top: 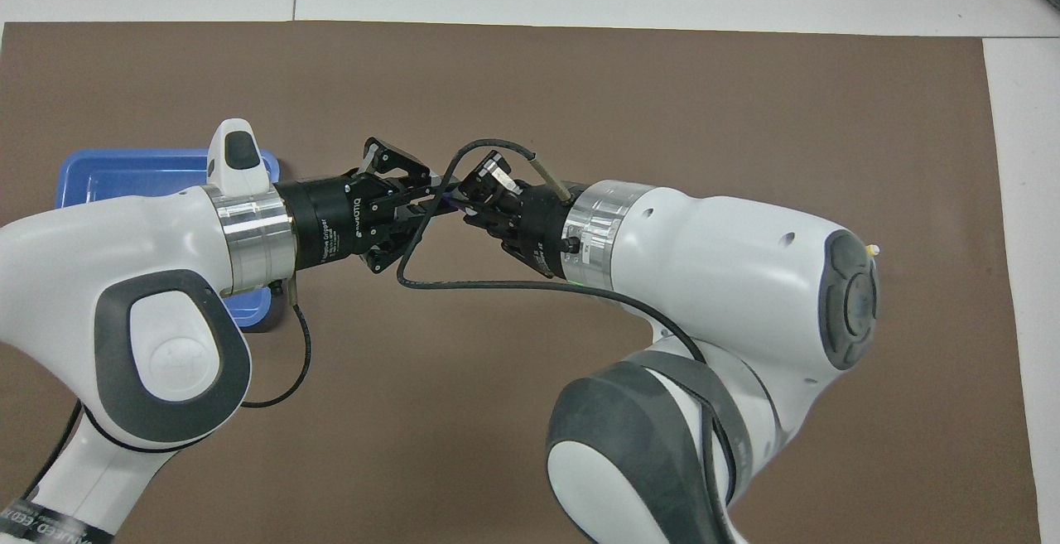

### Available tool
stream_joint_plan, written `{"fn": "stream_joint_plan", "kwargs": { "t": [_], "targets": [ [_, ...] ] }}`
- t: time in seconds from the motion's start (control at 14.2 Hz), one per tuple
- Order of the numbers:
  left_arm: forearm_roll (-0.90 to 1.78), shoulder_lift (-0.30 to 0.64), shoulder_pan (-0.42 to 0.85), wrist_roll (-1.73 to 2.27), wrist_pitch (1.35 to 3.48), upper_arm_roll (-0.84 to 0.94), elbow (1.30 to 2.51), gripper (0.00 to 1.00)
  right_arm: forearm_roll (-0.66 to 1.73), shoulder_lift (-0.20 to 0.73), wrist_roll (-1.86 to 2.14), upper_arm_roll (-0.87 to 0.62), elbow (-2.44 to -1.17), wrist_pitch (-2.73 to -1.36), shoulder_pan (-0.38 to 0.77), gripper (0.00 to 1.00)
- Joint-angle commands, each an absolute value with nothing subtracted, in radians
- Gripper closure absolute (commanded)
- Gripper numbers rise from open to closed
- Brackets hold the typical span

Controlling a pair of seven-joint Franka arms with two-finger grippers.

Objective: Right arm passes pens to left for tray arrangement
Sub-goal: 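Grasp the purple pen with the left gripper and release the right gripper, then lower the purple pen into the tray while the right gripper returns to the cup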

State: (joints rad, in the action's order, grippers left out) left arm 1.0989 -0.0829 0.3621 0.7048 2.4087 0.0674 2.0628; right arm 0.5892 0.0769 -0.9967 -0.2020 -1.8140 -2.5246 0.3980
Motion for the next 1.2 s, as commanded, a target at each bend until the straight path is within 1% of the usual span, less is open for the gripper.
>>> {"fn": "stream_joint_plan", "kwargs": {
  "t": [0.0, 0.14, 0.35, 0.56, 0.7, 0.77, 0.99, 1.13],
  "targets": [
    [1.104, -0.092, 0.376, 0.69, 2.384, 0.057, 2.074, 1.0, 0.606, 0.071, -0.983, -0.203, -1.809, -2.513, 0.379, 0.0],
    [1.104, -0.092, 0.374, 0.69, 2.381, 0.057, 2.074, 1.0, 0.557, 0.068, -0.903, -0.196, -1.798, -2.42, 0.347, 0.0],
    [1.101, -0.094, 0.362, 0.678, 2.35, 0.051, 2.072, 1.0, 0.467, 0.06, -0.61, -0.196, -1.789, -2.245, 0.241, 0.0],
    [1.094, -0.094, 0.351, 0.663, 2.347, 0.051, 2.072, 1.0, 0.361, 0.049, -0.323, -0.196, -1.792, -2.1, 0.123, 0.0],
    [1.075, -0.094, 0.348, 0.635, 2.347, 0.049, 2.072, 1.0, 0.269, 0.038, -0.15, -0.198, -1.804, -2.054, 0.066, 0.0],
    [1.025, -0.094, 0.342, 0.629, 2.344, 0.049, 2.072, 1.0, 0.218, 0.037, -0.08, -0.196, -1.818, -2.034, 0.051, 0.0],
    [0.849, -0.092, 0.286, 0.577, 2.249, 0.049, 2.052, 1.0, 0.019, -0.003, 0.082, -0.198, -1.919, -2.023, 0.026, 0.0],
    [0.813, -0.092, 0.235, 0.488, 2.182, 0.048, 2.043, 1.0, -0.017, -0.043, 0.112, -0.198, -1.985, -1.99, -0.003, 0.0]
  ]
}}
